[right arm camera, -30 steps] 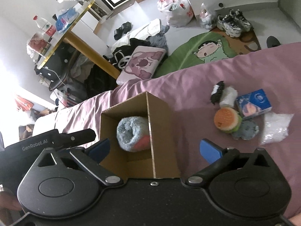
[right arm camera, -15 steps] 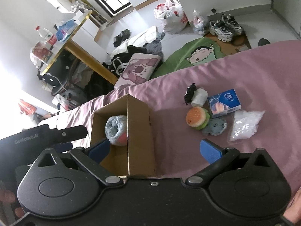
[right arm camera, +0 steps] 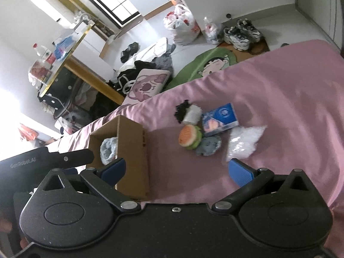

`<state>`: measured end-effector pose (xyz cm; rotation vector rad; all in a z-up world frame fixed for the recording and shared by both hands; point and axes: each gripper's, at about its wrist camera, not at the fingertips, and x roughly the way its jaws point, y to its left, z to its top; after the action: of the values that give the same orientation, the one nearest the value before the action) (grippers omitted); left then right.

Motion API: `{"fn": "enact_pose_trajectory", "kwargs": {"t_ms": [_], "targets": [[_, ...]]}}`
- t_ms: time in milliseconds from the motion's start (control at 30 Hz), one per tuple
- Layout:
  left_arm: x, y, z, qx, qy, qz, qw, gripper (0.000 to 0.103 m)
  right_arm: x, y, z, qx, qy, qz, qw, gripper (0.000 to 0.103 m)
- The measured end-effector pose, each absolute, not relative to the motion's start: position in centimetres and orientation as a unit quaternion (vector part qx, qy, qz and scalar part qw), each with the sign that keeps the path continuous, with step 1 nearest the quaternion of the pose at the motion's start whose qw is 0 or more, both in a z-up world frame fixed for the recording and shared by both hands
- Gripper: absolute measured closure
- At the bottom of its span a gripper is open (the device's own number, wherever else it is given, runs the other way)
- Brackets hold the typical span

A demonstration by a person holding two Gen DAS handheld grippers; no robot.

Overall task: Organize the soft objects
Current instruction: 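Grasp the hamburger plush with the left gripper while the right gripper grasps the plastic bag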

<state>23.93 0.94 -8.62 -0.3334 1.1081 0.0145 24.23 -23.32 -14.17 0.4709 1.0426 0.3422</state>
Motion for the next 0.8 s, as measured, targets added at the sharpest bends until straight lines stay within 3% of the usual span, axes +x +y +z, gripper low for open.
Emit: {"fn": "enact_pose_trajectory", "kwargs": {"t_ms": [133,233,800], "targets": [[24.3,-0.4,-9.1,-0.153,0.528,0.006,0.836,0.009,24.3,-25.0,-15.2,0.234,0.489,0.155,0.826,0.0],[24.5,-1.4,-9.5,-0.141,0.525,0.007,0.84,0.001,24.5,-26.0,-16.1,0.243,0.489,0.15,0.824,0.0],[28.8,-5.4,-14.3,-0.138,0.563,0.017,0.814,0.001,26.2,-30.2,-22.2,0.295,0.494,0.111,0.81,0.0]]}}
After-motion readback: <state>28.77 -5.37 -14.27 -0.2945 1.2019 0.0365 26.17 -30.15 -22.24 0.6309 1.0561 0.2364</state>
